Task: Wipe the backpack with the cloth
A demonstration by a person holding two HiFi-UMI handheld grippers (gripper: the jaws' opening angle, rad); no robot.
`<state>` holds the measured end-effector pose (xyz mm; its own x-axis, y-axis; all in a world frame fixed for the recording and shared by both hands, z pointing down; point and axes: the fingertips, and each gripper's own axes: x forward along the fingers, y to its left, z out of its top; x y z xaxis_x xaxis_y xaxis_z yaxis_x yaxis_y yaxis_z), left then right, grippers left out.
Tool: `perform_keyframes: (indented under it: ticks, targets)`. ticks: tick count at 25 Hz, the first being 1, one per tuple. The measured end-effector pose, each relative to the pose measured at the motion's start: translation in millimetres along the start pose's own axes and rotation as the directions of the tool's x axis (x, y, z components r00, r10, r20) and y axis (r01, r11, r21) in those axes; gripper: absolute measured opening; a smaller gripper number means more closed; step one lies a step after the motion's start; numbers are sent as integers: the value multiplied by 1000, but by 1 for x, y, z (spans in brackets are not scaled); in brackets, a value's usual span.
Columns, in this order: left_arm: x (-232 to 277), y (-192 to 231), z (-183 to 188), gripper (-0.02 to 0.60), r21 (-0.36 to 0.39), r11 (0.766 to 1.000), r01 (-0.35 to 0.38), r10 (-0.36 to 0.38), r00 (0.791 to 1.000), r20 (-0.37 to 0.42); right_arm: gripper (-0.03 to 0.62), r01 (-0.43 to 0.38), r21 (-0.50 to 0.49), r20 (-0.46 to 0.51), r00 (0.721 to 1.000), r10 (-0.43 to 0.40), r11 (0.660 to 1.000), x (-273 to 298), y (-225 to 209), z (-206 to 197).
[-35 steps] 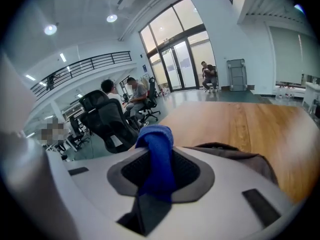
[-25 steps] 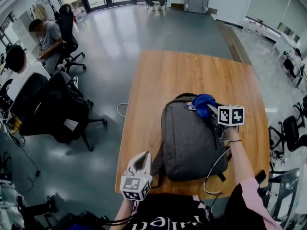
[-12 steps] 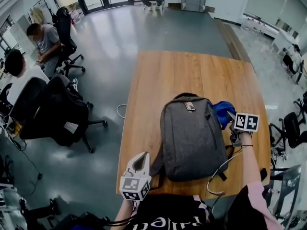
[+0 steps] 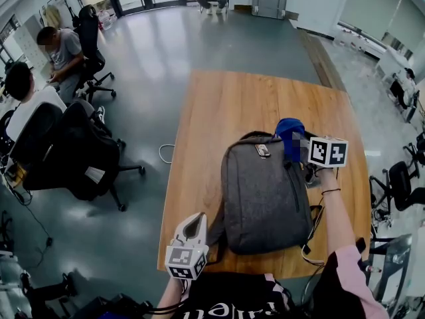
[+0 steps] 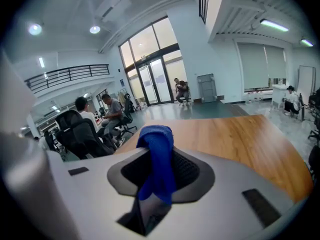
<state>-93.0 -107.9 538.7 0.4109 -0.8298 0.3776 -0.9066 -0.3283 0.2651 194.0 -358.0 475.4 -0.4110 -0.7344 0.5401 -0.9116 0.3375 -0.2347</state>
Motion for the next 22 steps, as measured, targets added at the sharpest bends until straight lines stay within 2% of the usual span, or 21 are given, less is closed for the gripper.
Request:
perform_keyframes:
  ticks: [5, 11, 16, 22]
  targets:
    - [-2, 11, -1, -2, -17, 1000, -17, 17, 1000, 5, 117, -122, -65, -33, 992, 120, 990, 61, 78, 17]
    - [-12, 31, -7, -2, -55, 996, -72, 72, 997, 0, 115, -225, -104, -184, 962, 204, 969, 118, 141, -24]
    - [-18, 49, -11, -2, -77, 991, -111, 111, 994, -4, 115, -163, -151, -261, 958, 120, 975, 141, 122, -49]
    - [-19, 64, -13, -2, -85, 988, -127, 126, 992, -12, 117, -27, -206, -279, 960, -32, 978, 128, 53, -51]
